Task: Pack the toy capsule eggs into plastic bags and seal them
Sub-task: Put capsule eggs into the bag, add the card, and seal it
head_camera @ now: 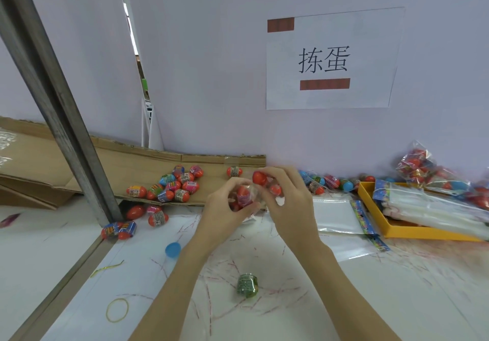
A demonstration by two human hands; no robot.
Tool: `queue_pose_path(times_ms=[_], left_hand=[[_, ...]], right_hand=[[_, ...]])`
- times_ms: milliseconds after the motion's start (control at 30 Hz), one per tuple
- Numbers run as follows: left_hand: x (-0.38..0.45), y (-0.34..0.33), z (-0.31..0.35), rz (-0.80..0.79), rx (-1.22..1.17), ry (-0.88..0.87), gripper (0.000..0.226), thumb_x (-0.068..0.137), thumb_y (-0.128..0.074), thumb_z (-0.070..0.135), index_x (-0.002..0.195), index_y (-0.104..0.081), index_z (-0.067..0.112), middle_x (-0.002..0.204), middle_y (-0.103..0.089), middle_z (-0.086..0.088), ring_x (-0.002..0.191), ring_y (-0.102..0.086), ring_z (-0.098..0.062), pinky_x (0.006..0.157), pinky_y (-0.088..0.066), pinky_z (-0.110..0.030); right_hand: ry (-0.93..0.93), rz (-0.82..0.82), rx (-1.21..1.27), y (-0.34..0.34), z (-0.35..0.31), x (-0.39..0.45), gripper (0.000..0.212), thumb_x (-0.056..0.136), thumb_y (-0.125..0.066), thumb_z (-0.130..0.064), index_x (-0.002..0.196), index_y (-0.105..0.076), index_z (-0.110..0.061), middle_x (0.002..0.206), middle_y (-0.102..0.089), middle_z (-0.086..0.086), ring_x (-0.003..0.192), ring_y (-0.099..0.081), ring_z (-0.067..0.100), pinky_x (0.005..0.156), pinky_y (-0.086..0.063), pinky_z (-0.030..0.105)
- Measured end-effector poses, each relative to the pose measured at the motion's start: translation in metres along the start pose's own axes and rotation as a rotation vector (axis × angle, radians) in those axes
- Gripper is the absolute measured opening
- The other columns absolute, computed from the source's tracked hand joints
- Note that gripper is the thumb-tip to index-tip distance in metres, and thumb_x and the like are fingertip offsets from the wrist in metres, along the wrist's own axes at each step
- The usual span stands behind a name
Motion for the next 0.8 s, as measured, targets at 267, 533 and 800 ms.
queue_pose_path(times_ms=[267,533,800], left_hand=[[0.001,0.002,0.005,0.014,-0.083,-0.016,0.044,0.085,-0.086,0.024,0.123,-0.066,0.035,0.106,-0.074,0.022,0.100,-0.071,-0.003,0.083,-0.057,-0.017],[0.000,0.000,0.004,-0.028,-0.122,-0.010,0.045,0.085,-0.087,0.025,0.123,-0.067,0.036,0.111,-0.074,0.018,0.105,-0.071,-0.006,0.085,-0.057,-0.018],[-0.001,-0.005,0.000,-0.036,-0.302,0.134,0.039,0.087,-0.087,0.025,0.116,-0.071,0.046,0.107,-0.079,0.011,0.094,-0.075,-0.005,0.069,-0.059,-0.021]], right_hand=[[-0.112,-0.146,-0.035,-0.009,0.015,-0.002,0.031,0.096,-0.073,-0.016,0.126,-0.068,-0.020,0.112,-0.066,-0.012,0.100,-0.056,0.009,0.085,-0.046,0.020],[-0.120,-0.276,-0.065,-0.015,0.019,-0.003,0.025,0.100,-0.065,-0.011,0.122,-0.072,-0.020,0.117,-0.057,0.000,0.109,-0.046,0.012,0.090,-0.038,0.012],[-0.084,-0.169,-0.089,-0.011,0.013,-0.002,0.028,0.100,-0.064,-0.008,0.126,-0.073,-0.014,0.112,-0.064,0.001,0.107,-0.051,0.013,0.097,-0.035,0.008]])
Point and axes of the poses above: each hand's wrist, its own x-axis towards the middle knuckle, its own y-axis out of the back of the hand, z = x × y, the point moved 8 cm from there along x, towards the middle knuckle
